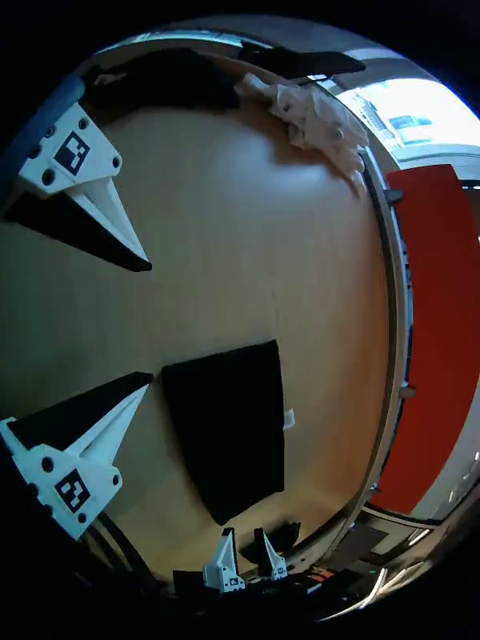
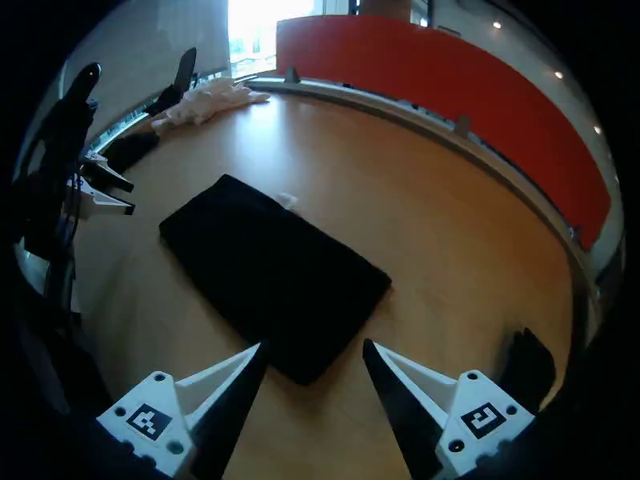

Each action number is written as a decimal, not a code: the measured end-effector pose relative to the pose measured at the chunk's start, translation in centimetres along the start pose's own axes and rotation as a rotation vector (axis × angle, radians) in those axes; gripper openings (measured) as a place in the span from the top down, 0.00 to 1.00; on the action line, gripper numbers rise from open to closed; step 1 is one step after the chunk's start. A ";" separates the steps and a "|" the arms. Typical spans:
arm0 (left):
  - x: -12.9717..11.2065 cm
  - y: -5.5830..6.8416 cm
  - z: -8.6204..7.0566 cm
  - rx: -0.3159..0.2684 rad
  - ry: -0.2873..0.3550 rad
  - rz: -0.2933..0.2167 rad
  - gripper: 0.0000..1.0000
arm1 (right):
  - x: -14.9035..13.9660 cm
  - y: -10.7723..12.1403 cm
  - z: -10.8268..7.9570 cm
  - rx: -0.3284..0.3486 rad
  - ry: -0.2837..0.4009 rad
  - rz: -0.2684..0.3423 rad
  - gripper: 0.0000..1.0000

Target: Fold towel

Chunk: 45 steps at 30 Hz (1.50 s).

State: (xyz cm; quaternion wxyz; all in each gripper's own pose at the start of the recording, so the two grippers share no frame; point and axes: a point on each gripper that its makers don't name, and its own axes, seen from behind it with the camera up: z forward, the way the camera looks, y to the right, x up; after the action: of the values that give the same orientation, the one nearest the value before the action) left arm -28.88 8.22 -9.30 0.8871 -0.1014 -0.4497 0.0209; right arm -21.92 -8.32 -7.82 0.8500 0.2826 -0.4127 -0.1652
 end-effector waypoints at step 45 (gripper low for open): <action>-4.2 -3.6 -4.8 0.091 0.004 -0.133 0.07 | -4.3 -0.6 0.6 0.109 -0.143 -0.089 0.79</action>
State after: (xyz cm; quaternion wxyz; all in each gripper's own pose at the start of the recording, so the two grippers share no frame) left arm -27.73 3.38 -14.73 0.8911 -0.0308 -0.4524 -0.0178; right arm -25.00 -6.81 -10.55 0.7936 0.3339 -0.4677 -0.2000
